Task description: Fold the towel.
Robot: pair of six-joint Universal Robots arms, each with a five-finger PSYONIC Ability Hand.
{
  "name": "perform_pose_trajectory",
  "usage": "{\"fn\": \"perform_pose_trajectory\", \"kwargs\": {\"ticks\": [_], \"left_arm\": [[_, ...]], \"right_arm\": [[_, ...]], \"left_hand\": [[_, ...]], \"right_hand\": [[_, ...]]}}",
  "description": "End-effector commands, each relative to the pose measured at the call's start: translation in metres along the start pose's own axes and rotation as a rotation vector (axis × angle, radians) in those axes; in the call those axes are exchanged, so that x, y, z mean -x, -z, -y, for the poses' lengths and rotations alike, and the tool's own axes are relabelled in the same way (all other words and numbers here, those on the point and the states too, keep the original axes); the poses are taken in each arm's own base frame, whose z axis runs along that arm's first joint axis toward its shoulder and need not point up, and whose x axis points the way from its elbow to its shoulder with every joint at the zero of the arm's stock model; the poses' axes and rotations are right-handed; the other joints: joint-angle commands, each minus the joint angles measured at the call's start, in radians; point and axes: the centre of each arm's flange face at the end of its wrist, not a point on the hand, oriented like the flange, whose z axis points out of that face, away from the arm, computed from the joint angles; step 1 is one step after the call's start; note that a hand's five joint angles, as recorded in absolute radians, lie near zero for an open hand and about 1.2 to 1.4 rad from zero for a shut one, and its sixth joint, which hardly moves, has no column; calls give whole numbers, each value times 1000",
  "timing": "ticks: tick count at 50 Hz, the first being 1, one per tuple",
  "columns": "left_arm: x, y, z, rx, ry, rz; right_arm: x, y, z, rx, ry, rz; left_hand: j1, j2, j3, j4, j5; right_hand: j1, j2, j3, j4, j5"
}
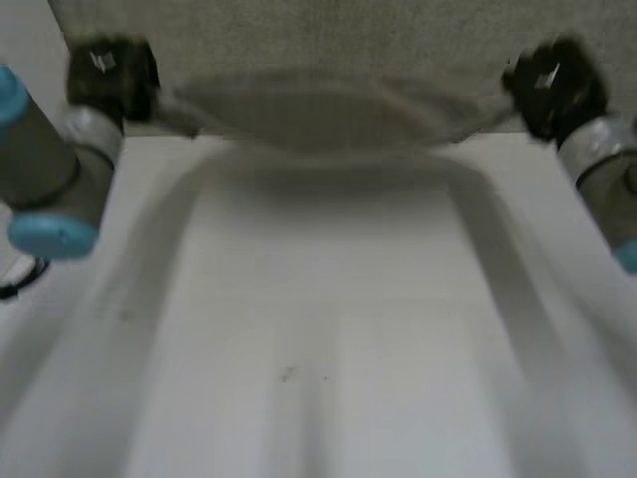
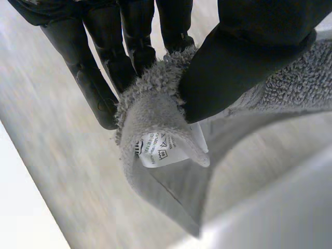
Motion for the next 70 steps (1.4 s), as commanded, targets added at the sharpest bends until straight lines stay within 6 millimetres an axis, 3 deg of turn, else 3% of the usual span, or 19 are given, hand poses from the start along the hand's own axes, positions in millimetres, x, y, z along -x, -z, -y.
{"fn": "perform_pose_trajectory", "kwargs": {"ticks": [1,3,7,13,15,18,23,27,35,37,44,48,56,65,66,67,68,69,70], "left_arm": [[-24,50,-118,301,-2,-97],[-29,60,-130,345,2,-129],[-38,88,-151,437,-11,-207],[-31,111,-156,534,-92,-235],[-15,128,-132,600,-155,-238],[-6,139,-120,652,-186,-241],[2,197,-66,832,-227,-323],[5,203,-47,786,-233,-307],[7,178,-37,616,-261,-261],[6,156,-53,573,-269,-244],[-3,113,-83,538,-276,-246],[-10,86,-106,536,-271,-255],[-17,52,-138,518,-273,-253],[-20,32,-150,501,-298,-186],[-19,28,-150,496,-301,-174],[-19,25,-150,489,-303,-167],[-19,25,-150,489,-303,-167],[-18,23,-149,483,-305,-165],[-18,23,-149,483,-305,-165]], "right_arm": [[81,42,-63,244,-75,293],[95,58,-78,321,-74,362],[91,72,-86,397,-63,409],[54,100,-69,535,-86,479],[43,108,-67,581,-101,496],[28,127,-58,663,-114,558],[-2,160,-31,711,-48,604],[-15,168,-18,674,32,590],[-17,145,-28,596,58,455],[-3,124,-42,588,45,445],[42,88,-45,536,70,438],[70,61,-72,480,97,398],[92,24,-96,363,137,270],[107,4,-115,334,148,228],[111,3,-117,336,149,230],[114,2,-118,341,150,229],[114,2,-119,341,150,229],[115,2,-118,349,154,221],[114,1,-117,355,157,205]], "left_hand": [[203,183,187,179,190],[203,183,187,179,190],[203,183,187,179,190],[203,183,187,179,190],[203,183,187,179,190],[203,183,187,179,190],[203,183,187,179,190],[203,183,187,179,190],[203,183,187,179,190],[203,183,187,179,190],[203,183,187,179,190],[203,183,187,179,190],[203,183,187,179,190],[203,183,187,179,190],[203,183,187,179,190],[107,87,92,83,94],[106,86,91,82,93],[-499,-518,-514,-522,-511],[-505,-524,-520,-528,-517]], "right_hand": [[405,211,204,199,218],[405,211,204,199,218],[405,211,204,199,218],[405,211,204,199,218],[405,211,204,199,218],[405,211,204,199,218],[405,211,204,199,218],[405,211,204,199,218],[405,211,204,199,218],[405,211,204,199,218],[405,211,204,199,218],[405,211,204,199,218],[405,211,204,199,218],[405,211,204,199,218],[217,23,16,12,30],[-290,-485,-491,-496,-477],[-296,-490,-496,-501,-482],[-813,-1007,-1014,-1019,-1000],[-817,-1011,-1017,-1022,-1003]]}}
